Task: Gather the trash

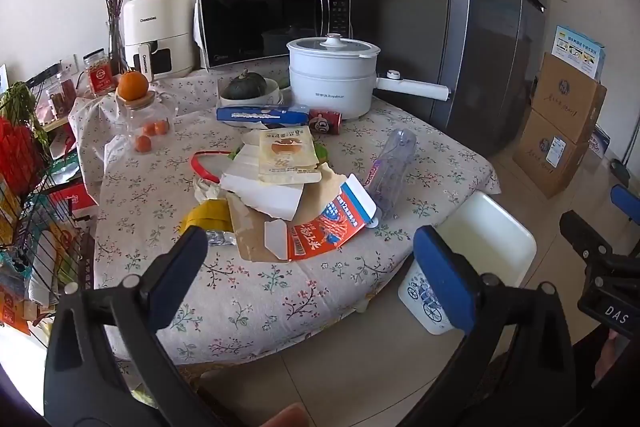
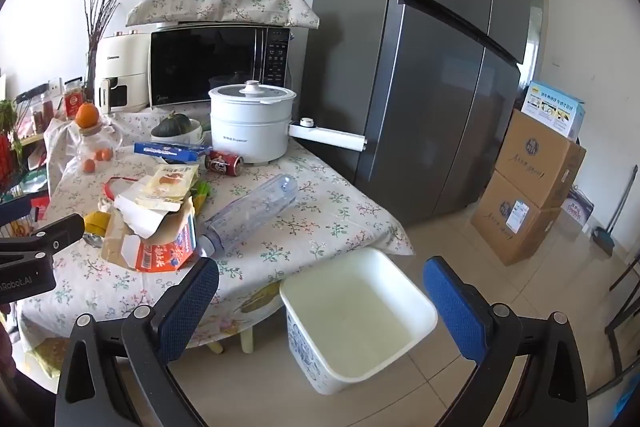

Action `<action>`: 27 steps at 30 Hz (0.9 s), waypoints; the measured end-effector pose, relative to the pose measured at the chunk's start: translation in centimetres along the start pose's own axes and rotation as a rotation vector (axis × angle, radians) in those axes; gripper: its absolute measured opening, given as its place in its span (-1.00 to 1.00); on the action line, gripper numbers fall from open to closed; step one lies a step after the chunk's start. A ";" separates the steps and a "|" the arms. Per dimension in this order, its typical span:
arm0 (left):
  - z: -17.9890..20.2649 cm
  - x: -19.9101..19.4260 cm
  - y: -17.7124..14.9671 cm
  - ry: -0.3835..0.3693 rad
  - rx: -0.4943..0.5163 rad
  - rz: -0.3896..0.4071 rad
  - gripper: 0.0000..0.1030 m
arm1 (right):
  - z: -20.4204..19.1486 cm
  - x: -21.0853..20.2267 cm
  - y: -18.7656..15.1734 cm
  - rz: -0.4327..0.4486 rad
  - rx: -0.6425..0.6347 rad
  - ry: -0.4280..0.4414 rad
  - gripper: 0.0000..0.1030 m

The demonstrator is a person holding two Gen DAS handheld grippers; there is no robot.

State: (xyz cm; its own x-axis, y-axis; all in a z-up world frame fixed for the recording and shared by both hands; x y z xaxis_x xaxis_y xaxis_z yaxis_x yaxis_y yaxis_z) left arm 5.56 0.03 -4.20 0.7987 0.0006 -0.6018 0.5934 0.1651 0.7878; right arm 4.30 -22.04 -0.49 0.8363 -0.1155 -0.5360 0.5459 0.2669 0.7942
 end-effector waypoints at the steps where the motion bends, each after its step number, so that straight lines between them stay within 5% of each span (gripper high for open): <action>1: 0.0 0.0 0.0 0.002 0.000 0.001 0.99 | 0.0 -0.1 -0.1 -0.002 -0.003 -0.005 1.00; 17: -0.1 -0.1 -0.1 -0.005 -0.007 0.005 0.99 | -0.1 0.5 -0.4 -0.028 0.023 0.018 1.00; 27: 0.4 1.0 -1.4 -0.010 0.003 -0.061 0.99 | 0.2 0.8 -0.7 -0.049 0.028 0.008 1.00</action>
Point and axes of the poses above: each gripper's, at about its wrist camera, not at the fingertips, and x roughly the way its jaws point, z to its right, y to its top, the point moved 7 cm from there along x, roughly the way its jaws point, and after that the axes turned 10 degrees about -x, right-handed, at the moved point
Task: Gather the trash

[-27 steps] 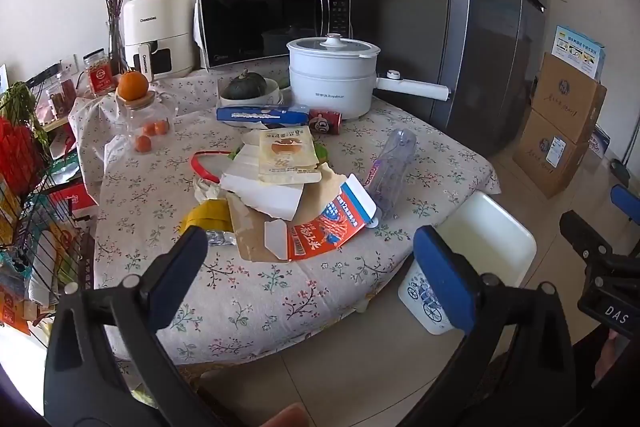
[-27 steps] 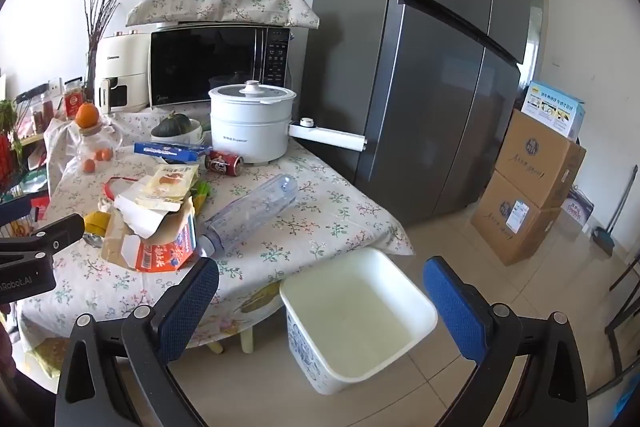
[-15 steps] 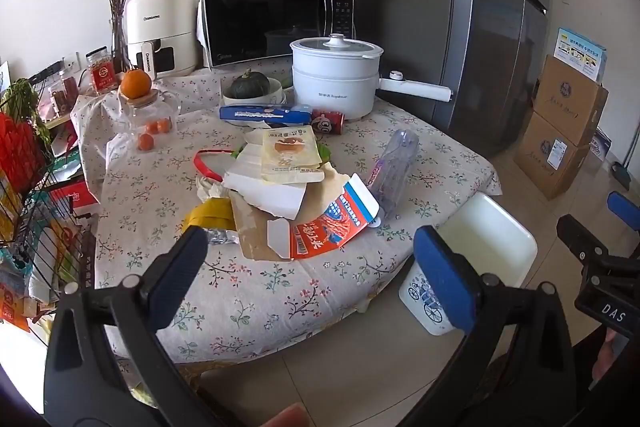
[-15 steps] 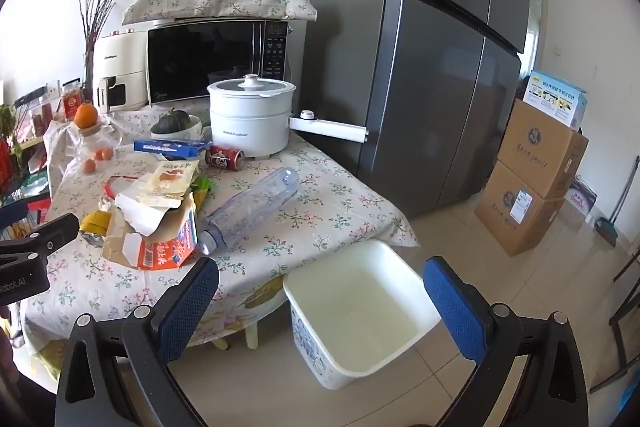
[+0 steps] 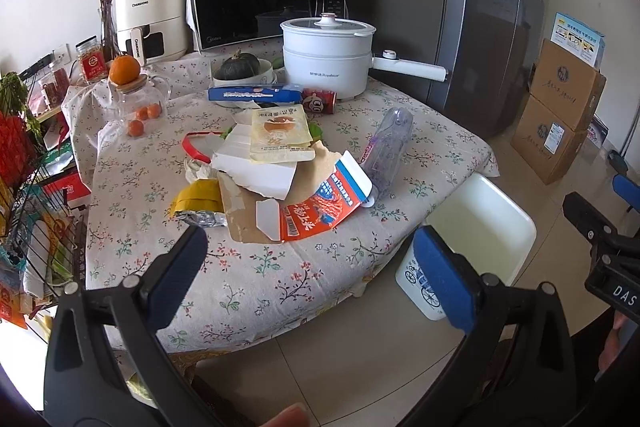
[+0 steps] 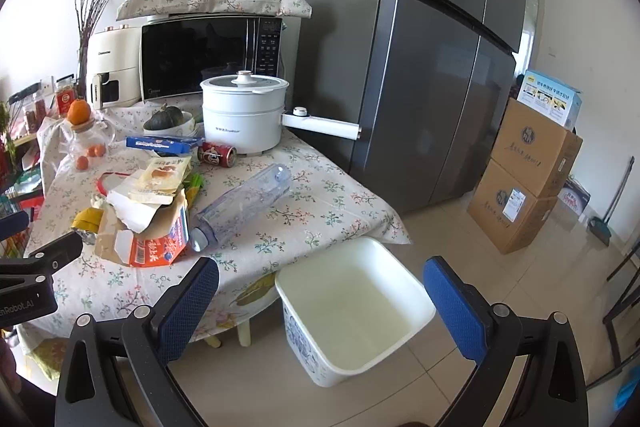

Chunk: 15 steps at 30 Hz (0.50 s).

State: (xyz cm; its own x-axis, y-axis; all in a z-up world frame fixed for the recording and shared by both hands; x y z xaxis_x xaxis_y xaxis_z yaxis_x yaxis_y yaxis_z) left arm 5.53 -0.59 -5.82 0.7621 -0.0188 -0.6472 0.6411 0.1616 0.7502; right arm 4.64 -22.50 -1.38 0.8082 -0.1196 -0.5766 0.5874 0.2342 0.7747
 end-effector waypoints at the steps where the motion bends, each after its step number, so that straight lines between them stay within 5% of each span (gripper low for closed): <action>1: 0.0 0.0 -0.1 0.001 0.001 -0.002 0.99 | 0.0 0.0 0.0 -0.001 0.001 0.000 1.00; 15: 0.0 0.1 -0.2 0.001 0.001 -0.003 0.99 | 0.1 0.2 -0.3 -0.007 -0.001 -0.010 1.00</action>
Point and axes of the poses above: each gripper's, at about its wrist camera, not at the fingertips, and x roughly the way its jaws point, z to its right, y to its top, the point moved 7 cm from there along x, roughly the way its jaws point, and after that the axes turned 10 degrees about -x, right-handed, at the moved point
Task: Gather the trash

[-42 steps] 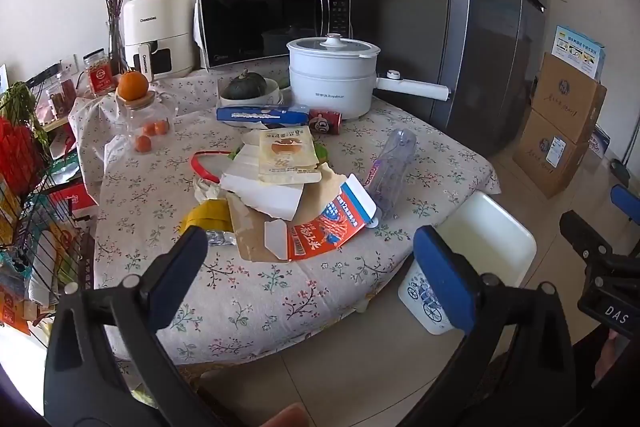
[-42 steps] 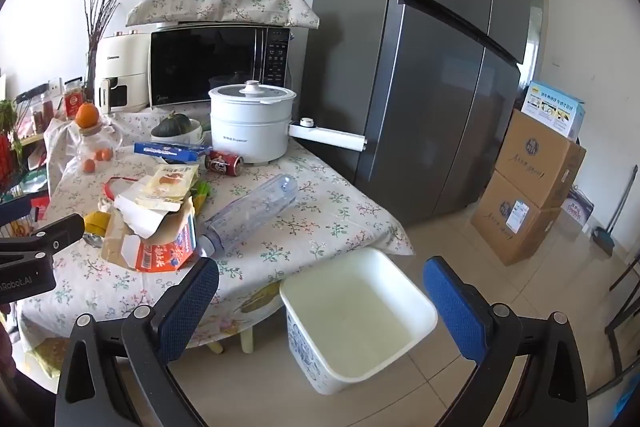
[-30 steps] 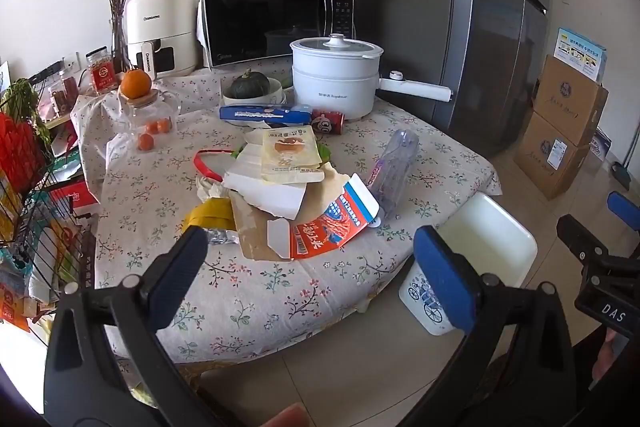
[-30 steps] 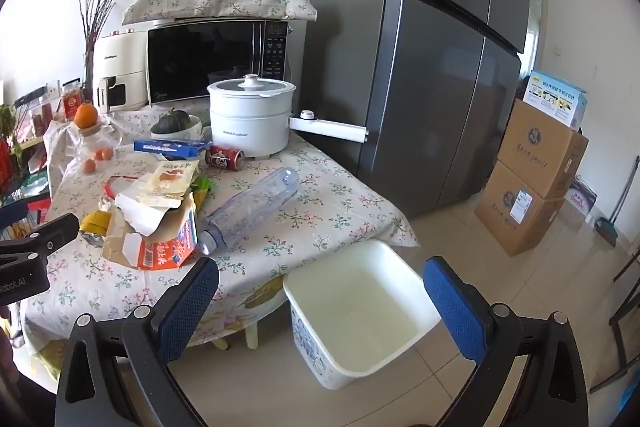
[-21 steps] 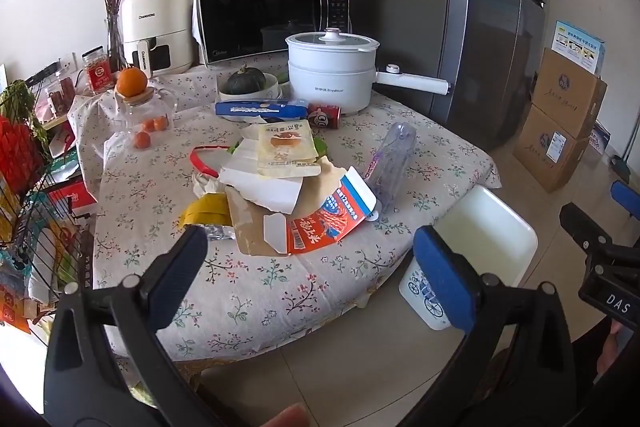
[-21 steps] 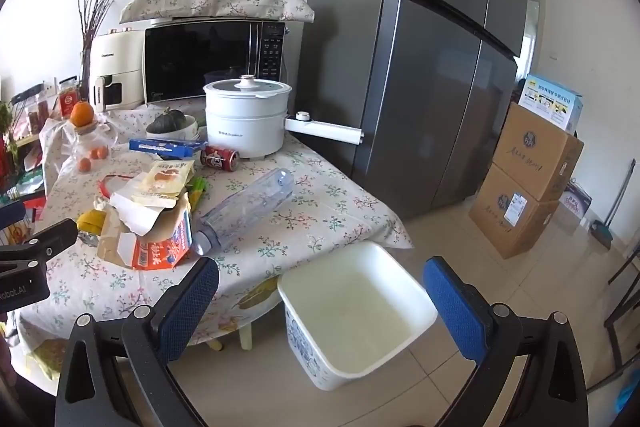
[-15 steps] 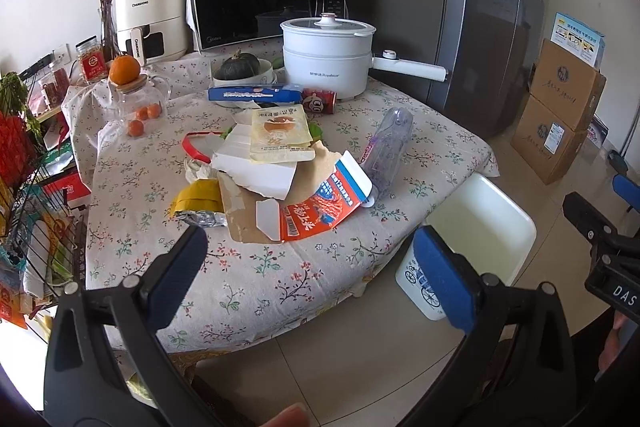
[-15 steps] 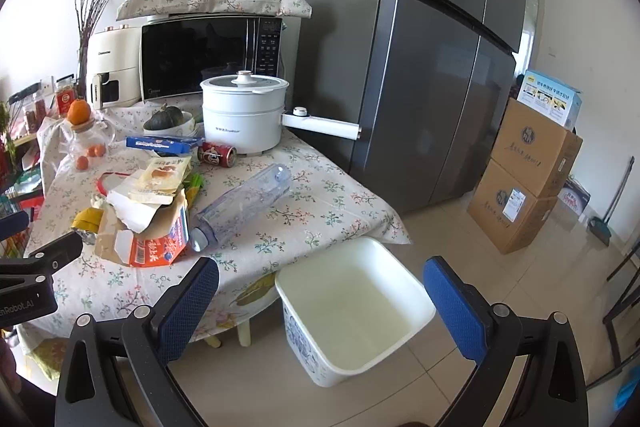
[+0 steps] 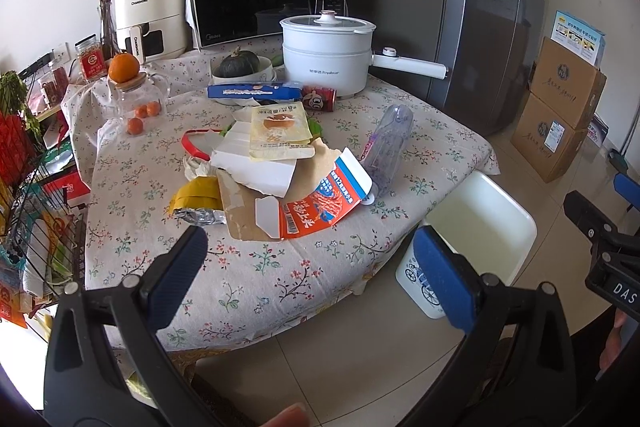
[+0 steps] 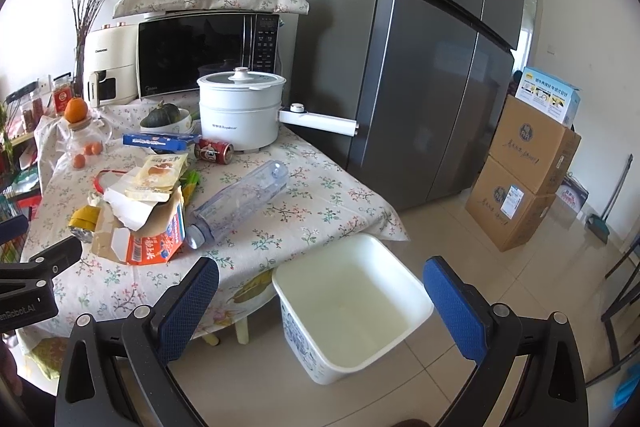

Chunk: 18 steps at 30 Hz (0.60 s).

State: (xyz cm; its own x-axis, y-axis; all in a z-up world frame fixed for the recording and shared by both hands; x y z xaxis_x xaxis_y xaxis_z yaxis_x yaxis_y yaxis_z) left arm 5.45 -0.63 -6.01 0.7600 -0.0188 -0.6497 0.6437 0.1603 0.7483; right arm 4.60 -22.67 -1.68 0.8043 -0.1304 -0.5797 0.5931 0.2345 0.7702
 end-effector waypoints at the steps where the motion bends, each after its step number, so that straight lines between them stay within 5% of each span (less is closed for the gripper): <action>1: 0.0 0.0 0.0 -0.001 0.000 0.000 0.99 | 0.0 0.0 0.0 -0.001 0.000 0.000 1.00; 18: 0.0 0.0 0.0 0.001 0.002 0.000 0.99 | 0.0 0.0 -0.1 -0.006 0.003 0.001 1.00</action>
Point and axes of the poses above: each gripper's, at about its wrist camera, not at the fingertips, and x roughly the way its jaws point, z to its right, y to its top, the point moved 7 cm from there along x, roughly the way its jaws point, and after that the axes turned 10 degrees about -x, right-handed, at the moved point
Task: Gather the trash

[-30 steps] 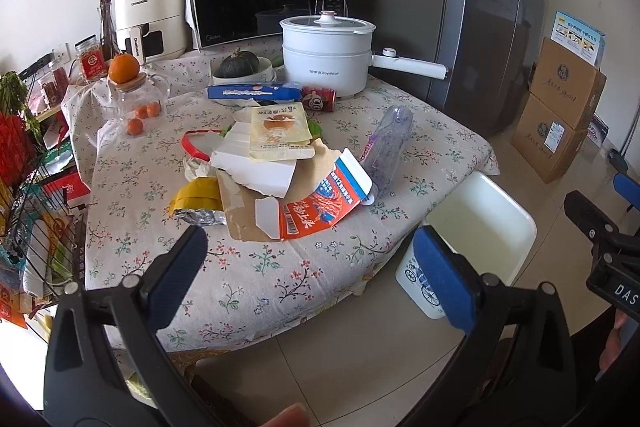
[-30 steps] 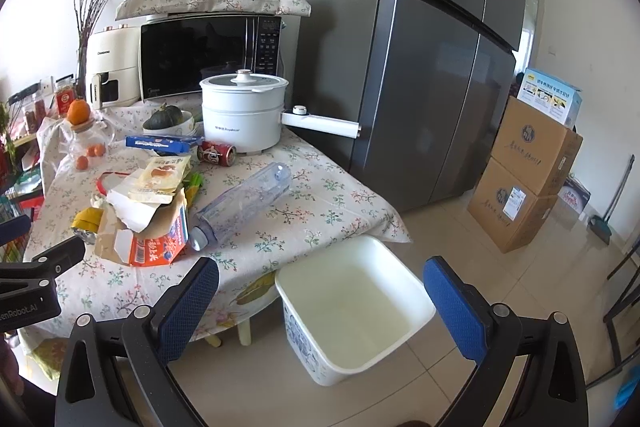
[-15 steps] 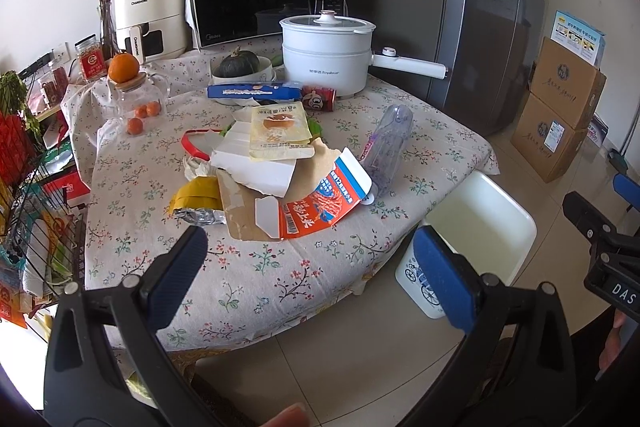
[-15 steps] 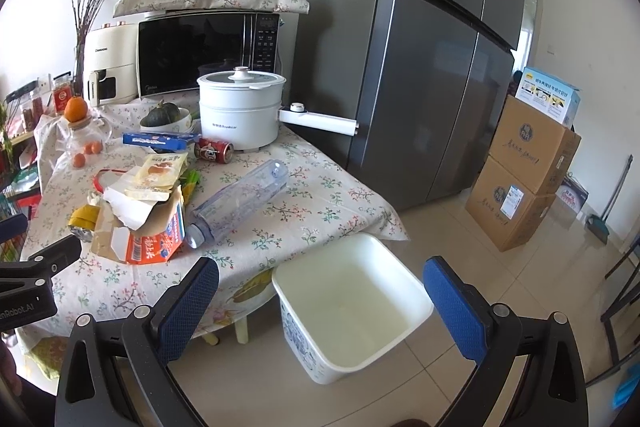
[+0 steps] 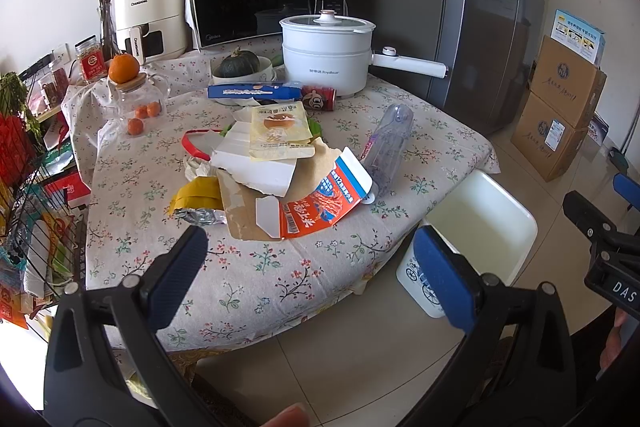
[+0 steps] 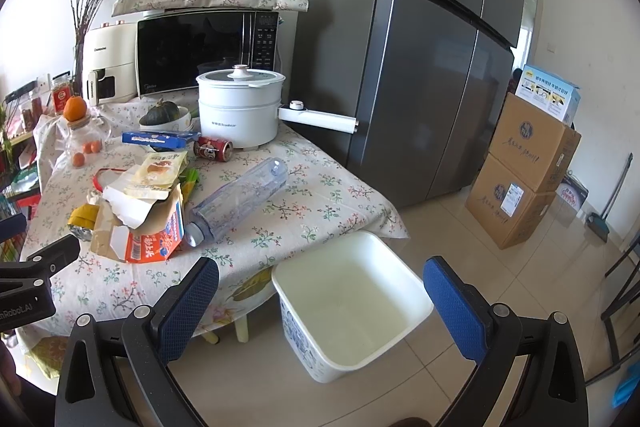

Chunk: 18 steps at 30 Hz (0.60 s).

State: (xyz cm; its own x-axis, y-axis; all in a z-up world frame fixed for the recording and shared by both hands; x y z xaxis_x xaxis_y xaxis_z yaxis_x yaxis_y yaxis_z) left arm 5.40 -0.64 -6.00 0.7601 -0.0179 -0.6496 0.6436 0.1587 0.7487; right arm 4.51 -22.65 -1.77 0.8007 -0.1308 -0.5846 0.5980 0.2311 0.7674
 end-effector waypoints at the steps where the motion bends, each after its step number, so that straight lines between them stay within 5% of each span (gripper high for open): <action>1: 0.0 0.0 0.0 0.000 0.000 0.000 0.99 | 0.0 0.0 0.0 0.000 0.000 0.000 1.00; 18: 0.0 -0.1 0.0 0.003 0.004 -0.003 0.99 | -0.2 0.3 -0.2 -0.013 -0.002 0.001 1.00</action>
State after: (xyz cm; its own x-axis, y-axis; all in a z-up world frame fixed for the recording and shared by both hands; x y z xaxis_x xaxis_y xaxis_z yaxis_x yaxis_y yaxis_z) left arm 5.32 -0.67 -5.98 0.7580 -0.0157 -0.6521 0.6461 0.1549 0.7474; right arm 4.58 -22.50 -2.17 0.7927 -0.1329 -0.5950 0.6085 0.2312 0.7591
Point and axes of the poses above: each gripper's, at about its wrist camera, not at the fingertips, and x roughly the way its jaws point, z to its right, y to its top, the point moved 7 cm from there along x, roughly the way its jaws point, and after that the axes turned 10 degrees about -x, right-handed, at the moved point
